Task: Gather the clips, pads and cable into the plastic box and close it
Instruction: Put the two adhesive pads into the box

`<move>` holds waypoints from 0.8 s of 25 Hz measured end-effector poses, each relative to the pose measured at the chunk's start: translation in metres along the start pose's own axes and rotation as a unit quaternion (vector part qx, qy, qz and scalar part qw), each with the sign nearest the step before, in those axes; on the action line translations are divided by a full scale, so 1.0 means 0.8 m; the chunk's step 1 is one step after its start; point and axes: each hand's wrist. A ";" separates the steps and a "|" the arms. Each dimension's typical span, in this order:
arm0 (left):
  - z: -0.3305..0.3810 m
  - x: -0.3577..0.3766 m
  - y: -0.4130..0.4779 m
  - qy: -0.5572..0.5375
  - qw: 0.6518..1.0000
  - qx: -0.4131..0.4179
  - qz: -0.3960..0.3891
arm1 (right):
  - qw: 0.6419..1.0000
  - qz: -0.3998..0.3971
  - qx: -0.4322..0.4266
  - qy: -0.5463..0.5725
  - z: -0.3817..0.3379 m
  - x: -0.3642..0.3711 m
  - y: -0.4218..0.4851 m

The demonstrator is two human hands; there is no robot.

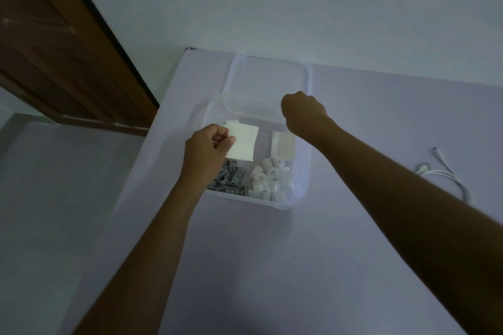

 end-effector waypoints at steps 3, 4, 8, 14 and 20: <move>0.016 0.018 0.013 -0.081 0.996 -0.021 -0.033 | 0.991 0.052 0.041 0.119 0.025 -0.016 -0.006; 0.021 0.028 0.020 -0.120 0.991 -0.045 -0.045 | 0.984 0.077 0.059 0.152 0.037 -0.021 -0.013; 0.027 0.070 0.048 -0.191 0.965 -0.155 -0.086 | 0.944 0.149 0.117 0.270 0.074 -0.024 -0.054; 0.033 0.116 0.055 -0.115 0.971 -0.184 -0.103 | 0.889 0.168 0.226 0.361 0.112 0.010 -0.102; 0.040 0.128 0.056 0.033 0.986 -0.118 -0.114 | 0.863 0.181 0.263 0.391 0.132 0.028 -0.122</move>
Point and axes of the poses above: each hand's wrist, its own y-axis towards the middle knuckle, its own x-axis out of the palm, z = x × y, and after that the axes turned 4 degrees about x, right-handed
